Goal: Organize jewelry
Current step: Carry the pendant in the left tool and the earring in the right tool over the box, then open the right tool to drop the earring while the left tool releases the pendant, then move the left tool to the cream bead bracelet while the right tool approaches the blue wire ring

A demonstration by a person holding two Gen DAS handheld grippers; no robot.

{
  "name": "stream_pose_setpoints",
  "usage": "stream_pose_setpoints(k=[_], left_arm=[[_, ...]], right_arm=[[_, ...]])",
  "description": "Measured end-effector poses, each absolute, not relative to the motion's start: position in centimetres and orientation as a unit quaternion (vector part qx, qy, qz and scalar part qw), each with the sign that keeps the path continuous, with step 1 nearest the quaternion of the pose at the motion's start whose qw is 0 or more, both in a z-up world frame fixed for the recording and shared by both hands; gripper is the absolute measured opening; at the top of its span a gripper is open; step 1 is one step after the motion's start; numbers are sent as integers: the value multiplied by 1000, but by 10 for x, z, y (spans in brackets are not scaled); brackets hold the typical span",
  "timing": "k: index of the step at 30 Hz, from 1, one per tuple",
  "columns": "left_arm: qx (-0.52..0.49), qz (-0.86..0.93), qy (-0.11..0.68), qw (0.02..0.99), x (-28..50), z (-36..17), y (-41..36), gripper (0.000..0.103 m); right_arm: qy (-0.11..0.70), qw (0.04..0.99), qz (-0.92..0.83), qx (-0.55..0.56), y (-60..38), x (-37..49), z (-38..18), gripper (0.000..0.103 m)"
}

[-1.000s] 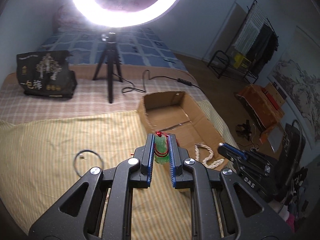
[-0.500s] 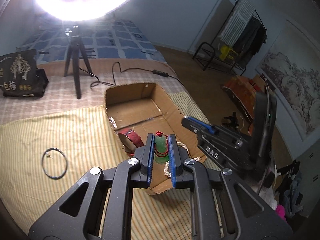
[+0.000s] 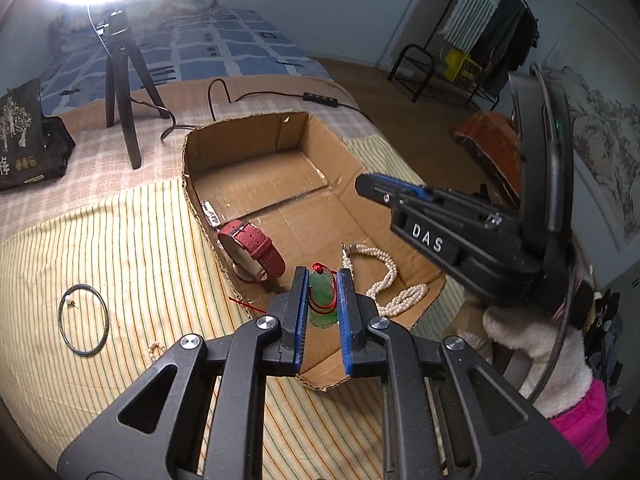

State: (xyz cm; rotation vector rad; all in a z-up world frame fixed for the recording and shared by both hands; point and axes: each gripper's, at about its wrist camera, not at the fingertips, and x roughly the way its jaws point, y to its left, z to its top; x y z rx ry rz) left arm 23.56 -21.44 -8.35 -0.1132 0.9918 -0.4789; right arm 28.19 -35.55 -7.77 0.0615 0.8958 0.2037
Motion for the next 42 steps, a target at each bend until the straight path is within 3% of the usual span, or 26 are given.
stream_pose_setpoints(k=[7, 9, 11, 16, 18, 21, 23, 26, 42], left_arm=[[-38, -222, 475, 851, 236, -88, -214, 13], [-37, -221, 475, 851, 235, -87, -214, 25], [-36, -221, 474, 852, 235, -87, -214, 45], [-33, -218, 472, 853, 233, -85, -214, 46], [-30, -217, 472, 854, 232, -85, -214, 46], [-27, -214, 474, 854, 230, -84, -213, 53], [-26, -210, 469, 858, 228, -82, -212, 64], [-22, -206, 461, 863, 225, -76, -210, 66], [7, -194, 437, 878, 201, -56, -188, 67]], right_arm=[[432, 896, 96, 28, -355, 283, -79, 7], [431, 898, 92, 26, -356, 282, -78, 28], [424, 901, 86, 25, -357, 280, -76, 44], [415, 906, 77, 23, -358, 278, -69, 53], [411, 909, 68, 18, -357, 277, -68, 68], [410, 910, 58, 8, -356, 276, -65, 69], [412, 910, 50, 5, -356, 276, -63, 71], [410, 911, 38, 3, -355, 274, -60, 78], [400, 916, 25, 0, -347, 258, -39, 79]])
